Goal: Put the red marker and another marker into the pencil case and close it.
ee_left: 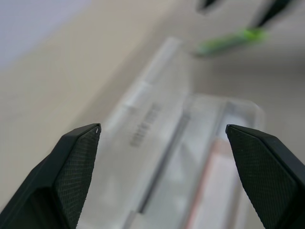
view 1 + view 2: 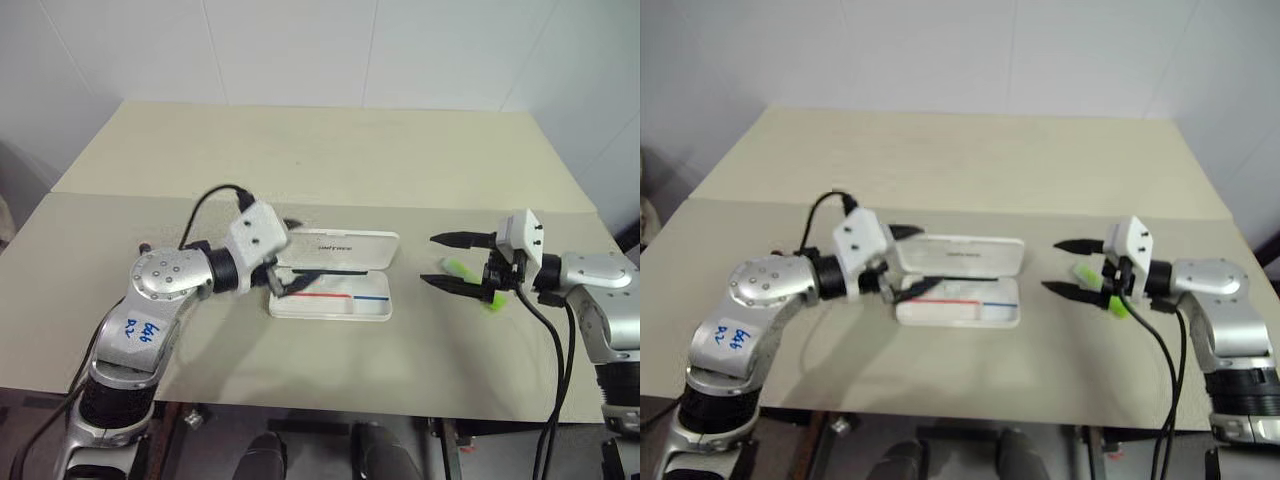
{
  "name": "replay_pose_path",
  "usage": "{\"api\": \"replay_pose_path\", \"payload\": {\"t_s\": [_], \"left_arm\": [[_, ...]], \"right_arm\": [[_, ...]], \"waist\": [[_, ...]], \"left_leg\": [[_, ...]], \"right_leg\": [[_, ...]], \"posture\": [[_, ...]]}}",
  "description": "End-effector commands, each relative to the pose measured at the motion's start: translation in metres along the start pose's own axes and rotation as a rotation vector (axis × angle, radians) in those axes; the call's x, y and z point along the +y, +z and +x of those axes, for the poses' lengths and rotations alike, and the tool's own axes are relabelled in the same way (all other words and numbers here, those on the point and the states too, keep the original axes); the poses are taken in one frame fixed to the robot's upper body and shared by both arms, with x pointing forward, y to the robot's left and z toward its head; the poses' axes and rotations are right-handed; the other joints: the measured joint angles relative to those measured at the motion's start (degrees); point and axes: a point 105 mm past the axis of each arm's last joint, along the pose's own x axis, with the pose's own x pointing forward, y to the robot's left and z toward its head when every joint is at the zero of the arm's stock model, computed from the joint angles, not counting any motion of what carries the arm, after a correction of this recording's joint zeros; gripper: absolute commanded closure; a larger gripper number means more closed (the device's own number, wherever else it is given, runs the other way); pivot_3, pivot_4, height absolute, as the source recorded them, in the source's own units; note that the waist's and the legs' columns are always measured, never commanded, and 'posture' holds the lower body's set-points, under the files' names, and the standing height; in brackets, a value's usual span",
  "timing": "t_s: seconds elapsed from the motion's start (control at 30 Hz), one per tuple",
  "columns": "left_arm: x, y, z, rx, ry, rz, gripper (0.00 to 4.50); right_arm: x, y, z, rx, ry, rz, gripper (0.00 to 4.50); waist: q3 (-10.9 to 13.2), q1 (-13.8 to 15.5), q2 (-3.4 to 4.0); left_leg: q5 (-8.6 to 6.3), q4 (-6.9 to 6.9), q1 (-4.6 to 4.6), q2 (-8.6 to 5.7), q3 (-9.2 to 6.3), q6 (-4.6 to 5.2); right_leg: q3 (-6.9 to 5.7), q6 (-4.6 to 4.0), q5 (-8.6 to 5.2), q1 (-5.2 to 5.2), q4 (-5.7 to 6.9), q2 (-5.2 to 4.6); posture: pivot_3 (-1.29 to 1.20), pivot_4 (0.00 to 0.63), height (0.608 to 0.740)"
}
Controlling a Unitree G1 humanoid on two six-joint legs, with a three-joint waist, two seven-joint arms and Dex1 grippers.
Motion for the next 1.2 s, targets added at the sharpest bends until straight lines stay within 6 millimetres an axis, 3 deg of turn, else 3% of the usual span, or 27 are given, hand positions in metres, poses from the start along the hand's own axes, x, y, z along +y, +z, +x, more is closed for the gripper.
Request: {"api": "replay_pose_path", "payload": {"t_s": [0.03,0.23,0.37,0.47,0.8,0.97,1.2], "left_arm": [[0.039,0.015,-0.017,-0.055,0.351,-0.063,0.05],[0.1,-0.011,-0.068,0.05,0.921,-0.209,0.05],[0.109,-0.032,-0.098,0.147,1.177,-0.274,0.05],[0.105,-0.048,-0.117,0.18,1.332,-0.357,0.05],[0.071,-0.12,-0.139,0.326,1.434,-0.588,0.05],[0.067,-0.147,-0.147,0.368,1.396,-0.627,0.05],[0.073,-0.168,-0.15,0.349,1.326,-0.629,0.05]], "right_arm": [[-0.014,0.016,0.001,-0.045,0.004,-0.07,0.0],[-0.019,0.037,0.015,-0.133,0.075,-0.108,0.0],[-0.022,0.035,0.022,-0.139,0.078,-0.106,0.0],[-0.021,0.031,0.025,-0.136,0.09,-0.098,0.0],[-0.023,0.025,0.03,-0.129,0.087,-0.094,0.0],[-0.024,0.023,0.027,-0.125,0.074,-0.092,0.0],[-0.024,0.022,0.024,-0.121,0.057,-0.089,0.0]], "waist": [[0.05,-0.06,-0.09],[0.09,0.01,-0.15],[0.09,0.19,-0.16],[0.09,0.36,-0.17],[0.1,0.16,-0.18],[0.1,0.18,-0.18],[0.09,0.19,-0.18]], "left_leg": [[0.0,0.01,0.0,0.01,0.03,0.0],[0.0,-0.03,0.01,0.02,0.03,-0.01],[-0.01,-0.03,-0.06,-0.03,0.04,0.0],[-0.03,-0.05,-0.13,-0.04,0.04,0.03],[-0.14,-0.03,-0.13,-0.03,0.28,0.05],[-0.13,0.0,-0.08,-0.03,0.34,0.05],[-0.13,0.04,-0.04,-0.03,0.39,0.06]], "right_leg": [[0.02,0.0,0.02,0.0,-0.01,0.0],[0.04,0.02,0.07,-0.03,-0.02,0.04],[0.06,0.12,0.13,-0.02,-0.2,-0.02],[0.05,0.17,0.18,-0.01,-0.39,-0.04],[0.23,0.21,0.21,-0.04,-0.5,-0.03],[0.29,0.22,0.27,-0.02,-0.49,-0.01],[0.34,0.22,0.32,0.0,-0.49,-0.01]], "posture": [[0.0,0.15,0.74],[0.0,0.15,0.74],[0.0,0.15,0.74],[0.0,0.15,0.74],[0.0,0.15,0.74],[0.0,0.15,0.74],[0.0,0.15,0.74]]}}
